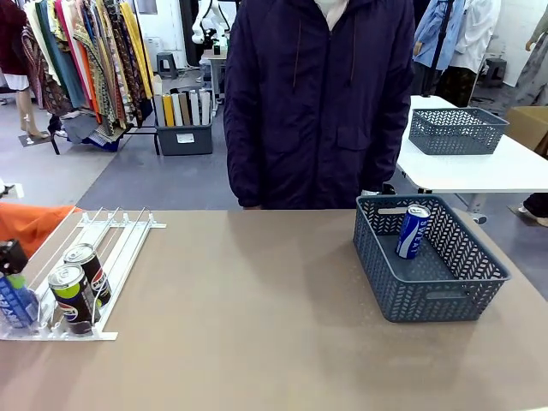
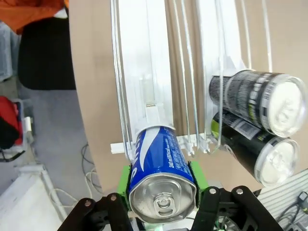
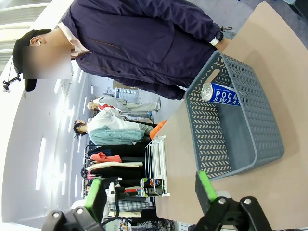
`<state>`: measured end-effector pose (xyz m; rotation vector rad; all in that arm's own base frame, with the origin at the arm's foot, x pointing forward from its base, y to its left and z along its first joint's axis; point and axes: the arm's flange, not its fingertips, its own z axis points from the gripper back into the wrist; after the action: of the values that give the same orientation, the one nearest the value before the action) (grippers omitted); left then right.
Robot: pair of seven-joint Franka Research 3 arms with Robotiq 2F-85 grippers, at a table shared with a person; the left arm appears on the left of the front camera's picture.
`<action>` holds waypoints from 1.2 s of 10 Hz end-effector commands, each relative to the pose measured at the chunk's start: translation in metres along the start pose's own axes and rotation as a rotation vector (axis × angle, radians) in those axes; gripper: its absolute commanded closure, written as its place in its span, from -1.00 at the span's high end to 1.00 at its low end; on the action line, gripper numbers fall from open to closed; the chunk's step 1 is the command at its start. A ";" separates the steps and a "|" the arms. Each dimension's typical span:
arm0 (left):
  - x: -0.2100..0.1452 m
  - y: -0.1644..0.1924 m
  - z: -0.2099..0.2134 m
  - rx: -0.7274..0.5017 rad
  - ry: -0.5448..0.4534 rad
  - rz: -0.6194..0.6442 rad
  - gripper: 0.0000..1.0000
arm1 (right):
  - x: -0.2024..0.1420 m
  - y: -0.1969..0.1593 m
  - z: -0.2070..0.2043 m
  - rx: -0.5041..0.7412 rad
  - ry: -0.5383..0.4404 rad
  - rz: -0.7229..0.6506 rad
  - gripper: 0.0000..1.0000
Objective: Retrieve and store the cans from the dispenser.
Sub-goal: Pick up the last remaining can from one row of the Automatic Can Dispenser and place it in the middle of the table.
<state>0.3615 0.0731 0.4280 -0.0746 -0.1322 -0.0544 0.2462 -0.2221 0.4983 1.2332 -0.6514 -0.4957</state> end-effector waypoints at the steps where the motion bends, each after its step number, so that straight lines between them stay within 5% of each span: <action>1: -0.024 -0.019 0.058 0.051 -0.108 -0.018 -1.00 | 0.002 0.001 -0.002 0.029 -0.014 0.024 1.00; 5: -0.073 -0.033 0.170 -0.025 -0.275 -0.102 -1.00 | 0.002 0.001 -0.002 0.029 -0.014 0.024 1.00; 7: -0.083 -0.019 0.187 -0.122 -0.374 -0.074 -1.00 | 0.002 0.001 -0.002 0.029 -0.014 0.024 1.00; 8: -0.078 -0.035 0.180 0.000 -0.284 -0.081 -1.00 | 0.002 0.001 -0.002 0.029 -0.014 0.024 1.00; 12: -0.078 -0.035 0.180 0.000 -0.284 -0.081 -1.00 | 0.002 0.001 -0.002 0.029 -0.014 0.024 1.00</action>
<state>0.2598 0.0558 0.5906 -0.0938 -0.4013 -0.1301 0.2463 -0.2221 0.4982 1.2330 -0.6511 -0.4956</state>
